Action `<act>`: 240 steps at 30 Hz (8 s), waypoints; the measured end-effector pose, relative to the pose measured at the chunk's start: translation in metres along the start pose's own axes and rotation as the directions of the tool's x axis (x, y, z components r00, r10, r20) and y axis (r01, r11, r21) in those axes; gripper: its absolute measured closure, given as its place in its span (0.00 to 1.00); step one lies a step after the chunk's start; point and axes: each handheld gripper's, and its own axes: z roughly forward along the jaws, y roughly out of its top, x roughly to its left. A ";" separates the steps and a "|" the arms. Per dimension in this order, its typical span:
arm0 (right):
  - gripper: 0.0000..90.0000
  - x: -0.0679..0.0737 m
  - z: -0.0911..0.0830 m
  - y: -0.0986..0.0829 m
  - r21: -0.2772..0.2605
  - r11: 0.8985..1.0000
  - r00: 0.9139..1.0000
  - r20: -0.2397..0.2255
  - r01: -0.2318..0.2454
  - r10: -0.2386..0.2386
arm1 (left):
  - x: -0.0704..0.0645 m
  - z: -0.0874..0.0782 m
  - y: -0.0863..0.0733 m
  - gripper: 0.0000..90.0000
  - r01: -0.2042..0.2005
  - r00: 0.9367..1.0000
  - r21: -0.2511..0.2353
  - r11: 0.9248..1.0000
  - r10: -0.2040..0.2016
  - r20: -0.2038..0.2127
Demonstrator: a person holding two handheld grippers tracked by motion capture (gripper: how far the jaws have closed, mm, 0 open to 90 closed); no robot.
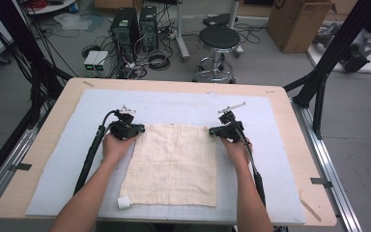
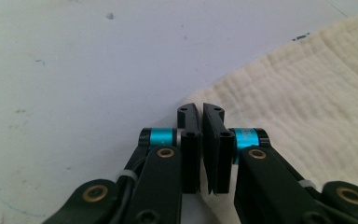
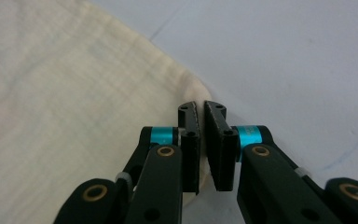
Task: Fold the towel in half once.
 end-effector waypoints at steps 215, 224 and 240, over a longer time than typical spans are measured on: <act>0.90 0.095 -0.079 -0.089 -0.188 0.974 0.940 -0.291 0.128 -0.179 | -0.059 -0.113 -0.084 0.87 -0.112 0.904 -0.138 0.984 0.159 0.396; 0.99 0.097 -0.048 -0.050 -0.199 0.970 0.945 -0.267 0.138 -0.189 | -0.070 -0.076 -0.056 0.99 -0.117 0.941 -0.124 0.985 0.150 0.302; 0.99 0.109 0.008 -0.028 -0.055 0.980 0.958 -0.210 0.190 -0.197 | -0.080 -0.030 -0.042 0.99 -0.106 0.955 0.004 0.994 0.101 0.277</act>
